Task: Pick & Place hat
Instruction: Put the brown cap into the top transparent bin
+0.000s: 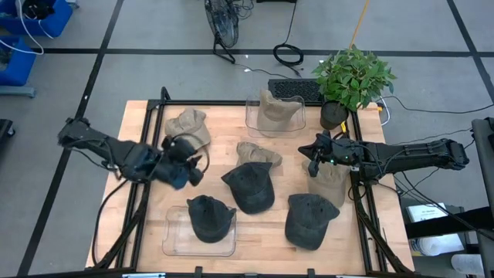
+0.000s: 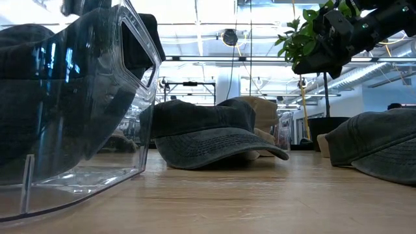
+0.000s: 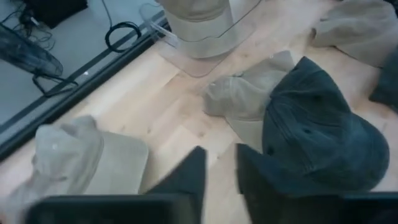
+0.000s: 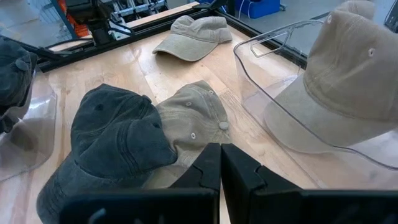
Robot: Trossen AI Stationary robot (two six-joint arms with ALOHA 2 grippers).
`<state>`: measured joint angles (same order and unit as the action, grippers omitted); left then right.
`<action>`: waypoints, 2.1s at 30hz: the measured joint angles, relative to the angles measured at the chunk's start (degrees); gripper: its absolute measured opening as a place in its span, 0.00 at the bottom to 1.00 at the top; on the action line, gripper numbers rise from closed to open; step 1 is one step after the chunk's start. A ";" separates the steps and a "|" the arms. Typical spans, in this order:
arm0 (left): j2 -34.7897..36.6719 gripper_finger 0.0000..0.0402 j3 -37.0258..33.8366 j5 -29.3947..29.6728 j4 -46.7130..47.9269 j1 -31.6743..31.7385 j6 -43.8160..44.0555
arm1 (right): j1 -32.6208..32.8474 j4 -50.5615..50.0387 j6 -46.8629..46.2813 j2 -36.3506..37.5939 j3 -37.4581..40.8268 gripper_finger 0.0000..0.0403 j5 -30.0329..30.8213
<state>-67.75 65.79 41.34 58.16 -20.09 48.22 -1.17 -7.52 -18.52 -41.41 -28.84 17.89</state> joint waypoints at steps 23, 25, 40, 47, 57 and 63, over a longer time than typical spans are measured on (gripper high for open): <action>-0.17 0.01 -10.81 -29.25 -24.15 30.74 -37.33 | 0.02 -0.03 2.93 -0.02 0.00 0.00 0.20; -0.17 0.01 -12.20 -31.23 -26.97 32.22 -38.57 | 0.02 -0.03 3.16 -0.02 0.00 0.00 0.22; -0.02 0.01 -17.34 -41.80 -27.07 39.58 -46.35 | -2.94 -25.05 4.97 -21.28 -23.68 0.00 -1.97; -0.02 0.01 -17.34 -43.09 -27.16 40.76 -47.98 | -3.74 -55.88 -7.02 -28.69 -34.12 0.02 -3.14; -0.02 0.01 -17.34 -43.77 -28.59 40.75 -47.88 | -6.48 -67.67 -10.21 -21.81 -24.97 0.28 -10.27; -0.02 0.01 -17.34 -44.46 -30.98 40.69 -46.97 | -8.87 -62.98 -7.50 -19.62 -13.27 0.48 -15.20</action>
<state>-67.77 48.45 -3.11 27.18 20.60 1.26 -10.04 -70.50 -26.02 -61.03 -42.11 2.69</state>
